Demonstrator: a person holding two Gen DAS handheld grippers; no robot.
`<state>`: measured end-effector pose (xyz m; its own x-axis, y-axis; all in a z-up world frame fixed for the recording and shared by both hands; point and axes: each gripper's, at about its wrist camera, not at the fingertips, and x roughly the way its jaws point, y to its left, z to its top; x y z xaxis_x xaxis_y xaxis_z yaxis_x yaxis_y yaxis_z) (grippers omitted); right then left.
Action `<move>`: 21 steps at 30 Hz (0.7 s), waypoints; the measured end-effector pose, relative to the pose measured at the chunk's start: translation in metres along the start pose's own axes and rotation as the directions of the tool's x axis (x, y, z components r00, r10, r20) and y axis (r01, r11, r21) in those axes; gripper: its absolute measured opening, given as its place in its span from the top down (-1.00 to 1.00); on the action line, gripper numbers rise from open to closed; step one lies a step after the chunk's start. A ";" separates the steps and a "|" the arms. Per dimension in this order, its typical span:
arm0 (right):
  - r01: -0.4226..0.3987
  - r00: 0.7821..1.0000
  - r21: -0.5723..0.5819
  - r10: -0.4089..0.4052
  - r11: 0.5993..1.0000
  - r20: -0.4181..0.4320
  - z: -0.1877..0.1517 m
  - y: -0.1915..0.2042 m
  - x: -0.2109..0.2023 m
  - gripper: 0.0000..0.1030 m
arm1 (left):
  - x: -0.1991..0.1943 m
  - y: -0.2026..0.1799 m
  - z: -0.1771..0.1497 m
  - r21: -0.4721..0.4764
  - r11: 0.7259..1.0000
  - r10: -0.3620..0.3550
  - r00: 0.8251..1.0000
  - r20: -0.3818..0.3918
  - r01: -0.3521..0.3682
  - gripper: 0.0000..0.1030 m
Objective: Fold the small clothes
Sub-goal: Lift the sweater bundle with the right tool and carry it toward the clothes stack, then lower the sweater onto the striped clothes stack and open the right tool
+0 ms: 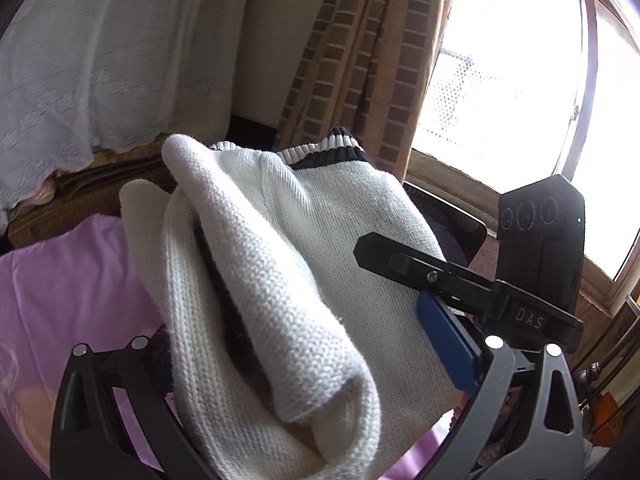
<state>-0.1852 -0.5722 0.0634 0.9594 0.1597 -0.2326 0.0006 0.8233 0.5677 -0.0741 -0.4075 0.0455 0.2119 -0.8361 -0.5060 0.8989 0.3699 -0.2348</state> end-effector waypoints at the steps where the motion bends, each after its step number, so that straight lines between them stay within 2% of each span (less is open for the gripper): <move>1: 0.010 1.000 0.006 -0.010 1.000 0.016 0.007 -0.008 -0.004 0.06 | 0.008 -0.004 0.007 0.009 1.000 -0.008 1.000 0.001 0.008 -0.88; 6: 0.049 0.997 0.033 -0.051 0.998 0.060 0.030 -0.042 -0.019 0.07 | 0.042 -0.016 0.030 0.043 0.998 -0.034 0.999 0.001 0.034 -0.88; 10: 0.083 0.994 0.067 -0.088 0.994 0.066 0.039 -0.071 -0.013 0.07 | 0.072 -0.017 0.039 0.025 0.998 -0.048 0.999 -0.018 0.049 -0.88; 14: 0.135 0.991 0.125 -0.136 0.983 0.003 0.024 -0.106 0.011 0.08 | 0.112 -0.003 0.032 -0.021 1.000 -0.023 0.995 -0.093 0.021 -0.88; 16: 0.204 0.979 0.137 -0.199 0.969 -0.047 0.007 -0.122 0.024 0.08 | 0.136 0.009 0.016 -0.033 0.998 0.043 0.984 -0.172 -0.049 -0.89; 17: 0.201 0.979 0.156 -0.194 0.967 -0.062 -0.002 -0.135 0.030 0.04 | 0.143 0.015 0.007 -0.027 0.996 0.081 0.977 -0.199 -0.088 -0.92; 18: 0.175 0.984 0.170 -0.166 0.970 -0.064 -0.010 -0.144 0.034 0.01 | 0.150 0.021 -0.001 -0.032 0.995 0.086 0.973 -0.216 -0.095 -0.92; 21: 0.131 0.991 0.138 -0.131 0.982 -0.006 -0.026 -0.151 0.032 -0.01 | 0.160 0.042 -0.017 -0.125 0.992 -0.008 0.966 -0.257 -0.025 -0.92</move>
<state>-0.1621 -0.6774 -0.0508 0.9493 0.0536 -0.3096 0.1650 0.7536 0.6363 -0.0096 -0.5186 -0.0596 0.0992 -0.7069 -0.7003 0.8385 0.4383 -0.3237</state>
